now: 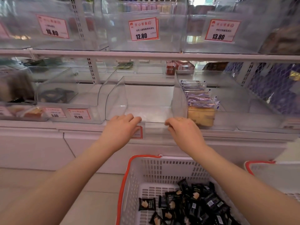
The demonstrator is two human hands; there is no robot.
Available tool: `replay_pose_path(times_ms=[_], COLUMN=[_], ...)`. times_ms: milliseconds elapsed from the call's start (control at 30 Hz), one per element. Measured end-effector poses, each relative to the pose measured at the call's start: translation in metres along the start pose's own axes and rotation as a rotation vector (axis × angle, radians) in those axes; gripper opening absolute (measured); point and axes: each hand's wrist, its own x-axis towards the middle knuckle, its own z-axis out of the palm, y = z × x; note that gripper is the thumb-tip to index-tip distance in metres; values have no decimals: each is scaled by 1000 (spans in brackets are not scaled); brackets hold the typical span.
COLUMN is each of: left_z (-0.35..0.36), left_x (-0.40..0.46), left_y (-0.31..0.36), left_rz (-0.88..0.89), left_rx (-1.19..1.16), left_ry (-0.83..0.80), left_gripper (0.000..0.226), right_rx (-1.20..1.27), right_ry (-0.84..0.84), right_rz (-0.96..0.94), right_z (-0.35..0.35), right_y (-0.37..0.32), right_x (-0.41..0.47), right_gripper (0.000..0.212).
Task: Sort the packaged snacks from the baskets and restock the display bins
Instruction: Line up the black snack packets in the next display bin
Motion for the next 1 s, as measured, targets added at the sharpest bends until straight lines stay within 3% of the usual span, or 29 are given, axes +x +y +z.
replay_pose_path(times_ms=[67, 200, 267, 333, 433, 633, 800, 1000], left_z=[-4, -5, 5, 26, 70, 160, 214, 255], left_x=[-1, -14, -23, -30, -36, -56, -70, -84], left_y=[6, 37, 58, 77, 108, 174, 214, 247], left_rz=[-16, 145, 208, 236, 221, 208, 219, 71], left_rx=[-18, -27, -53, -80, -253, -366, -417, -546], left_ry=[24, 154, 140, 41, -244, -711, -1003, -1122], left_gripper=[31, 27, 31, 24, 22, 27, 23, 32], right_rx=[-28, 40, 70, 106, 136, 191, 174, 17], right_ry=[49, 353, 320, 108, -301, -750, -878, -1002], right_rz=[-9, -168, -173, -51, 216, 507, 587, 539], right_z=[-4, -4, 9, 28, 66, 113, 145, 174], right_y=[-5, -5, 5, 23, 62, 128, 163, 175], right_x=[-4, -28, -52, -79, -129, -214, -252, -264], right_gripper=[26, 21, 16, 15, 18, 19, 24, 57])
